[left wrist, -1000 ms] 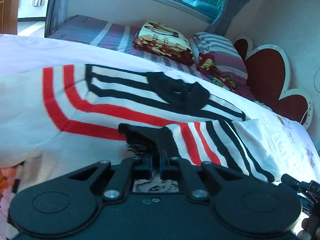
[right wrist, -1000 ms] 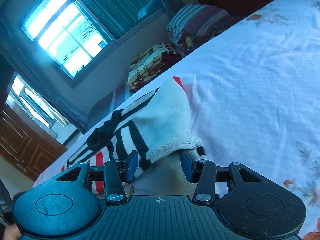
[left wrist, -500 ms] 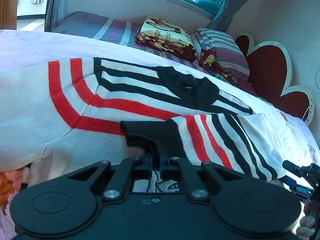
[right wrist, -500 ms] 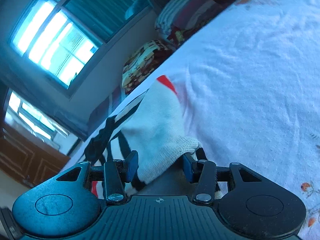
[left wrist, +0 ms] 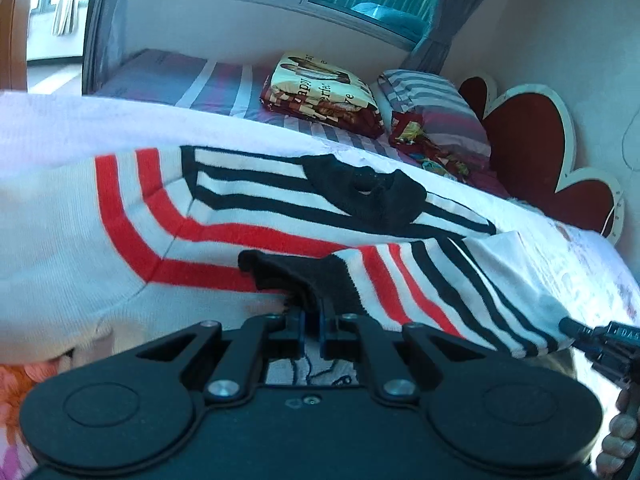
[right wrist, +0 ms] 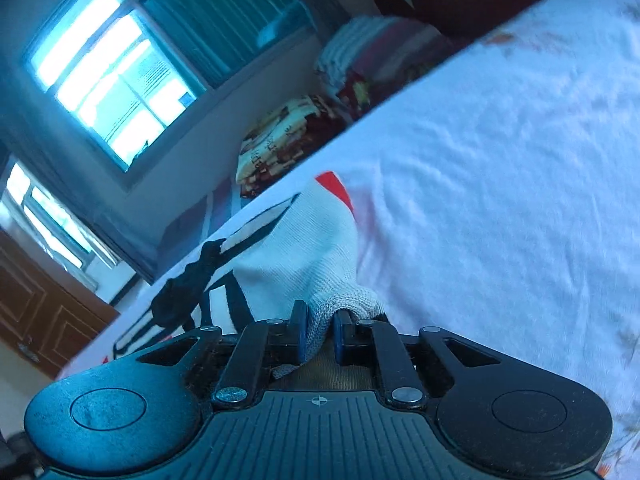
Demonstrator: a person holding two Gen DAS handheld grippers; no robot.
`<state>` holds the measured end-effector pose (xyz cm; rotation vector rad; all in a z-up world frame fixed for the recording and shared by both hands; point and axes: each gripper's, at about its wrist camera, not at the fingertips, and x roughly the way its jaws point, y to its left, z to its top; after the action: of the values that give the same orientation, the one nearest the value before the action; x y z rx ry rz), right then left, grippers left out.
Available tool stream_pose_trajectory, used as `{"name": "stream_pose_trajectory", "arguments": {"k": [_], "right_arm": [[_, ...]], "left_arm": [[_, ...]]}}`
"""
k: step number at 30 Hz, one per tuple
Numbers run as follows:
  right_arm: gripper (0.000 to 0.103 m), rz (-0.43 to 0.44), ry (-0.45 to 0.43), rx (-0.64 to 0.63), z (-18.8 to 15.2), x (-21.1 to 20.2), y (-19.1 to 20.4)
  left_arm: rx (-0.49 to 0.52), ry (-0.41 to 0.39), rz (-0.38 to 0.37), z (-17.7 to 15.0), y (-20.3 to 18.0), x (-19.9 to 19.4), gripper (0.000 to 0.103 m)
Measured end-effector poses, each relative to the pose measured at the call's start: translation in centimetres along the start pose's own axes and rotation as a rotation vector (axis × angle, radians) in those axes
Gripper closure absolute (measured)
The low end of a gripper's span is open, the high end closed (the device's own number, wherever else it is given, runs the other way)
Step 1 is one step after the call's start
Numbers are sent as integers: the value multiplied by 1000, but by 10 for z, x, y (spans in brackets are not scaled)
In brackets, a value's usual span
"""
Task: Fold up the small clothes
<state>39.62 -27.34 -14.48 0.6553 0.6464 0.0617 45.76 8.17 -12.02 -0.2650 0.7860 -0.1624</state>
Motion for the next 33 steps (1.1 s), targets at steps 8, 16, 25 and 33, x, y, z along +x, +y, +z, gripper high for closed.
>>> {"name": "stream_pose_trajectory", "arguments": {"k": [8,16,25,33], "right_arm": [[91,-23,55,2,-5,11,-10],[91,-25,70,-11,-7,14,-12],[90,36,-4,-75,12,-18,-13],[90,-58,107,-189,13,26,-16]], "left_arm": [[-6,32,10,-2,2,9,97],[30,37,38,1,0,17,97],[63,20,48,2,-1,19,97],[62,-9,49,3,0,16,97]]}}
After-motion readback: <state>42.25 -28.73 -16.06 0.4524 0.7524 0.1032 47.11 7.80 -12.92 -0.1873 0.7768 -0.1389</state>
